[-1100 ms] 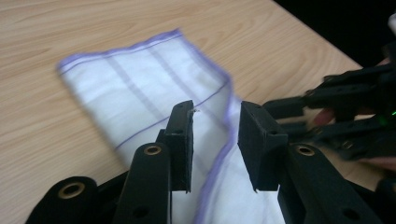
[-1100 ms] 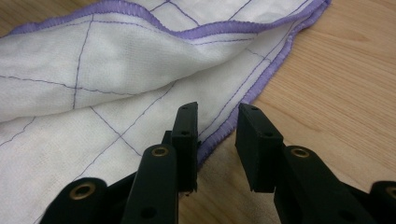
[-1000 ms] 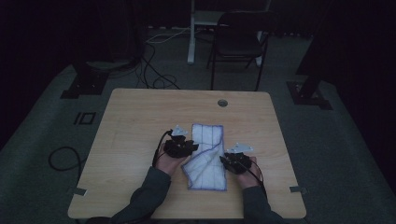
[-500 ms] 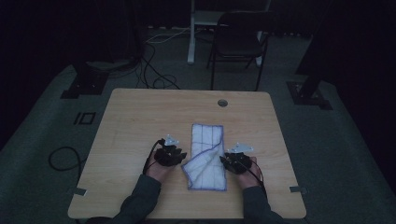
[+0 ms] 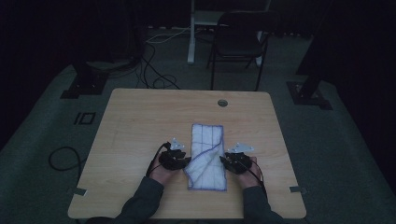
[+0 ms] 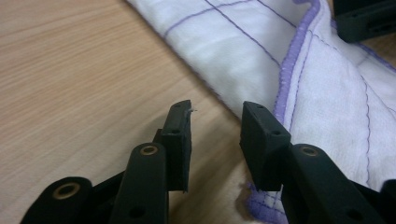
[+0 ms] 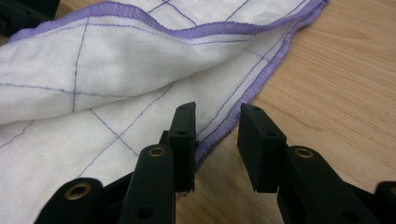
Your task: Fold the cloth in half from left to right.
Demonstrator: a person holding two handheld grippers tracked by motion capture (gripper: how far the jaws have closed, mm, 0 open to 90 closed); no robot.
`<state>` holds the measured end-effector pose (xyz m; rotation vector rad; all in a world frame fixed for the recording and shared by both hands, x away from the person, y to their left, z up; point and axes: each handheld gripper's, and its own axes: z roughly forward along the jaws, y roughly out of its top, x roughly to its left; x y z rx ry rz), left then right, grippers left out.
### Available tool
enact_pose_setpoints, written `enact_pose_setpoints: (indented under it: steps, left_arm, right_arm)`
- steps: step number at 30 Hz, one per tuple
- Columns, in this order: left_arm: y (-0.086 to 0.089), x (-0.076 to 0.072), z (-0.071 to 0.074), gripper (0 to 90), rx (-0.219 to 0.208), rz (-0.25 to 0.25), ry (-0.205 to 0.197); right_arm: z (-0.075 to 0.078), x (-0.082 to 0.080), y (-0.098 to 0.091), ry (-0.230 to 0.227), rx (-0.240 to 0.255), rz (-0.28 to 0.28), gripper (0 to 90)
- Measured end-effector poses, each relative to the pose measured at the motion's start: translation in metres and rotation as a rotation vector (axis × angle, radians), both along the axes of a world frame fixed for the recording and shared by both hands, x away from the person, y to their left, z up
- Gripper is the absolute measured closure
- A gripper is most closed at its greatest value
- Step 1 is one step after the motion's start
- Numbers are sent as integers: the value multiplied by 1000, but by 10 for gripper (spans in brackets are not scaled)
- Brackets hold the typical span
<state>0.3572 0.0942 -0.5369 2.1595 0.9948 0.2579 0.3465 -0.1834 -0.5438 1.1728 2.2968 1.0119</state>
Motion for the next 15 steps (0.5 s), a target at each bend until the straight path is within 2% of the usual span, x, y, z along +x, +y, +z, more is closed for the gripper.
enact_pose_setpoints:
  steps: [5, 10, 15]
  left_arm:
    - [-3, -9, 1, 622, -7, -23, 7]
    - [-4, -15, 5, 616, -25, -21, -1]
    - [-13, -24, 12, 616, -44, -60, -11]
  right_arm:
    - [0, 0, -1, 1, 3, 1, 674]
    - [0, 1, -1, 1, 3, 1, 672]
    - [0, 0, -1, 1, 4, 1, 672]
